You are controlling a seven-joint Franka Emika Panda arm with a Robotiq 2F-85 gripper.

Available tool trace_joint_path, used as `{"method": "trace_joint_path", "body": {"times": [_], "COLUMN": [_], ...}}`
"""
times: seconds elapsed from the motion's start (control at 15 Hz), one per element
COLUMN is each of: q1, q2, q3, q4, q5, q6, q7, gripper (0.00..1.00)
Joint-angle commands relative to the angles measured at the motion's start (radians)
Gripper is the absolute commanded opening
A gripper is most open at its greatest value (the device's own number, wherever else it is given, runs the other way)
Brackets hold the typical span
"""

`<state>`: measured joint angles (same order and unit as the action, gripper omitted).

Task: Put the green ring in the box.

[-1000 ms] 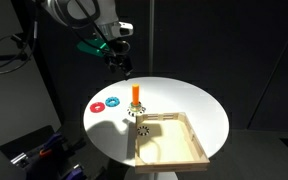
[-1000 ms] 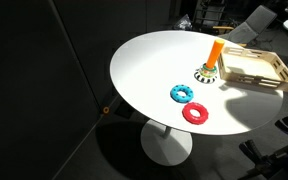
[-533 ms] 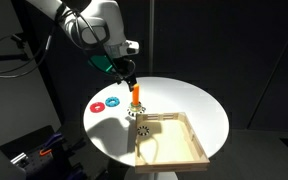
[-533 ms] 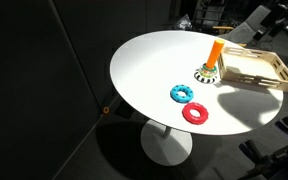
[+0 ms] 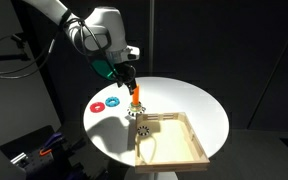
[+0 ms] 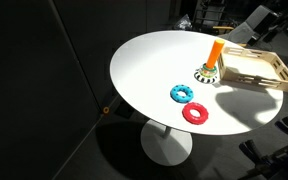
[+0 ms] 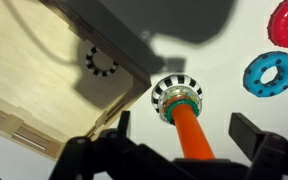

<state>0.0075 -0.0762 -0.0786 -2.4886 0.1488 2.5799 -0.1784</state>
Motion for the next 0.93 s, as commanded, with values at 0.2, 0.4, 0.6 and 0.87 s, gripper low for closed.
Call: {"method": "trace_joint_path", "body": {"times": [0.2,0.4,0.6,0.87], "q1": [-0.002,-0.004,-0.020,-0.011], "q2": [0.081,0.148,0.210,0.298], "q3": [0.018,0.047,0.100,0.129], "q4": [-0.003,0.011,0.029,0.071], "q5": [0.080,0.172,0.272,0.353], "q6": [0.111,0.187,0.243,0.299], "q7": [-0.038,-0.087,-0.156,-0.236], "gripper": [1.00,1.00,1.00,1.00]}}
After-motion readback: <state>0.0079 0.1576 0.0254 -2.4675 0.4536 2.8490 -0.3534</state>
